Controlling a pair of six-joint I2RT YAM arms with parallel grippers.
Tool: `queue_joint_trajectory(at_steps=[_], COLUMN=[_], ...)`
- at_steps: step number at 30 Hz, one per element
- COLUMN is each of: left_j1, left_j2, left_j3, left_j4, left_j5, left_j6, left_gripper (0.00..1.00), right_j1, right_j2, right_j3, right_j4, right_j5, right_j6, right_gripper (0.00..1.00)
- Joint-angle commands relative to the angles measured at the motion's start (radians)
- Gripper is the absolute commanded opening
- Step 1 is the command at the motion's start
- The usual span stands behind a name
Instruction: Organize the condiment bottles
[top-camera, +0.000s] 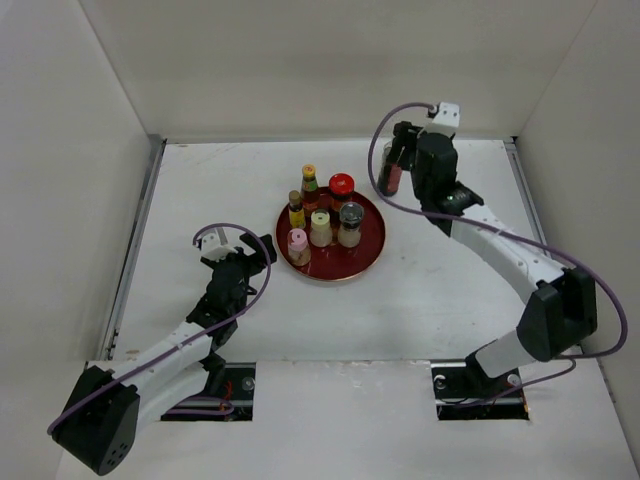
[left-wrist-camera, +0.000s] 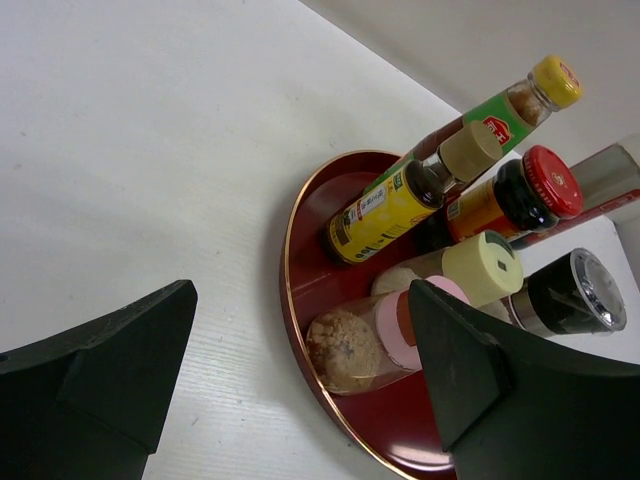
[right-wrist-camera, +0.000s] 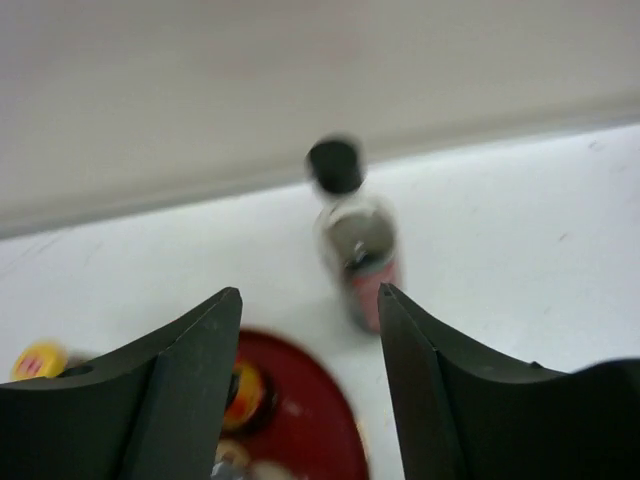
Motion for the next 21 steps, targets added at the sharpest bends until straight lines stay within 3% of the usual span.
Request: queue_joint_trajectory(at_steps=[1, 2, 3, 9, 15, 21], left_j1=[0.01, 0.01, 0.012, 0.014, 0.015, 0.017], left_j2=[-0.002, 0.0, 0.0, 0.03, 0.04, 0.037], left_j3=[-0.004, -0.004, -0.004, -0.004, -0.003, -0.006], left_j4=[0.048, 0.048, 0.048, 0.068, 0.076, 0.077], left_j5=[0.007, 0.009, 0.012, 0.012, 0.023, 0.021], left_j6=[-0.011, -0.011, -0.011, -0.011, -0.012, -0.012], left_gripper=[0.87, 0.87, 0.87, 0.87, 0.87, 0.87], right_j1=[-0.065, -0.08, -0.094, -0.137, -0.16, -0.188], right_j2=[0.076, 0.101, 0.127, 0.287, 0.406, 0.466], right_j3=[0.15, 0.186, 0.221, 0.381, 0.47, 0.478], right_j4=[-0.064, -0.069, -0.069, -0.102, -0.102, -0.047], right_j5=[-0.064, -0.073, -0.081, -0.185, -0.173, -0.175], right_j6=[-0.066, -0.08, -0.091, -0.134, -0.141, -0.131], right_gripper=[0.73, 0.82, 0.84, 0.92, 0.9, 0.77])
